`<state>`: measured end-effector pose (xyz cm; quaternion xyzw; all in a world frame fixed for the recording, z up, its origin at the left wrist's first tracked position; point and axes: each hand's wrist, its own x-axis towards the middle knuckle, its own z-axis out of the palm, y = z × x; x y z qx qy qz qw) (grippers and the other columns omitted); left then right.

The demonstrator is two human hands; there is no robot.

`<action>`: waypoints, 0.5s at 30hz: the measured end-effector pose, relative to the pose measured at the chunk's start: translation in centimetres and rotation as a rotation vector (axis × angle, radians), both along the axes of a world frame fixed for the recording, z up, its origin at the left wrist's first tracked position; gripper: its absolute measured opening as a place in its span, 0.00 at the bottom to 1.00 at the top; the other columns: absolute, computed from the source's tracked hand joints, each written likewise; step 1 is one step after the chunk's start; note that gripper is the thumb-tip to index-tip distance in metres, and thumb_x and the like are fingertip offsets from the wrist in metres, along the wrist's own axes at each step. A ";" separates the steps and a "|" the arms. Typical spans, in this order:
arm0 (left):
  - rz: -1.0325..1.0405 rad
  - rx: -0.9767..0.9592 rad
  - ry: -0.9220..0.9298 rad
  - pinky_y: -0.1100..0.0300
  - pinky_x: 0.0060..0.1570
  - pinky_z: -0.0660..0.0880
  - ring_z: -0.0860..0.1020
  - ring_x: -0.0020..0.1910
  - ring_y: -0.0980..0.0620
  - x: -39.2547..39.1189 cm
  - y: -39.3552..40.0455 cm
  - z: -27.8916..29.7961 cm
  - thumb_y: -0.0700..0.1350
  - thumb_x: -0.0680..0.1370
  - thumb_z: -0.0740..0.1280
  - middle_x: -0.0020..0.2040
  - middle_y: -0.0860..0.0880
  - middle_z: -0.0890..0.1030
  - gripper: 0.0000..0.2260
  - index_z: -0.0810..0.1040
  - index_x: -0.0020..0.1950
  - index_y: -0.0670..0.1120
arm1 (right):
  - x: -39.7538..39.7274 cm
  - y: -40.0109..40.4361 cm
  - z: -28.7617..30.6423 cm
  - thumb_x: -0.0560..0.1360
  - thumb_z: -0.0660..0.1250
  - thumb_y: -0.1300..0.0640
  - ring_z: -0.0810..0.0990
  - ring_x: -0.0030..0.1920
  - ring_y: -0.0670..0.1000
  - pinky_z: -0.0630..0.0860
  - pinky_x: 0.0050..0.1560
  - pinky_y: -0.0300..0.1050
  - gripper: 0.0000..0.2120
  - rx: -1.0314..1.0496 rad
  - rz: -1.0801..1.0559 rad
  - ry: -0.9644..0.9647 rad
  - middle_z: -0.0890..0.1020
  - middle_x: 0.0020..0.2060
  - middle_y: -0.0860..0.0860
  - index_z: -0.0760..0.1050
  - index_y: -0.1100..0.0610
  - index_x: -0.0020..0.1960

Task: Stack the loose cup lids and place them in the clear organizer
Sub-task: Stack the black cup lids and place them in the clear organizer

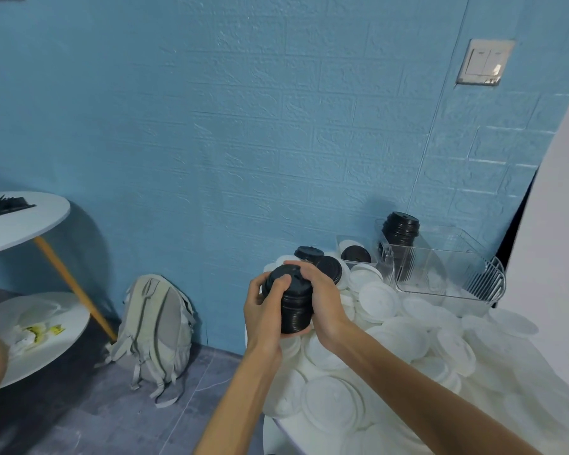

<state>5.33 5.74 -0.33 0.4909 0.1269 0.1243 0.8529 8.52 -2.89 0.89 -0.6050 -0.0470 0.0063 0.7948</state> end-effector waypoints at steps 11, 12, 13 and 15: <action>-0.019 -0.036 0.012 0.54 0.33 0.80 0.84 0.51 0.47 0.5 1.5 -0.9 0.49 0.77 0.73 0.55 0.46 0.85 0.10 0.81 0.57 0.50 | 2.2 -1.0 1.0 0.85 0.55 0.42 0.82 0.60 0.48 0.75 0.58 0.43 0.21 -0.269 0.146 0.020 0.85 0.57 0.46 0.81 0.51 0.63; -0.012 -0.029 0.011 0.53 0.35 0.81 0.84 0.51 0.47 0.6 1.9 -1.1 0.49 0.77 0.73 0.55 0.46 0.85 0.10 0.81 0.57 0.51 | 3.0 -1.3 1.2 0.85 0.53 0.41 0.82 0.60 0.49 0.76 0.58 0.43 0.22 -0.301 0.130 0.011 0.84 0.59 0.46 0.80 0.52 0.64; -0.004 -0.026 0.013 0.50 0.39 0.83 0.85 0.52 0.47 0.7 2.4 -1.2 0.50 0.76 0.73 0.56 0.46 0.85 0.10 0.82 0.57 0.51 | 3.8 -1.6 1.3 0.85 0.54 0.42 0.81 0.60 0.50 0.76 0.59 0.43 0.22 -0.338 0.096 -0.003 0.83 0.59 0.46 0.79 0.53 0.65; 0.006 -0.033 0.020 0.38 0.48 0.83 0.84 0.54 0.44 0.8 3.3 -1.3 0.50 0.76 0.73 0.56 0.46 0.85 0.10 0.82 0.56 0.51 | 5.7 -2.5 0.9 0.84 0.60 0.45 0.80 0.59 0.52 0.74 0.61 0.44 0.16 -0.535 0.000 -0.067 0.82 0.57 0.47 0.80 0.53 0.63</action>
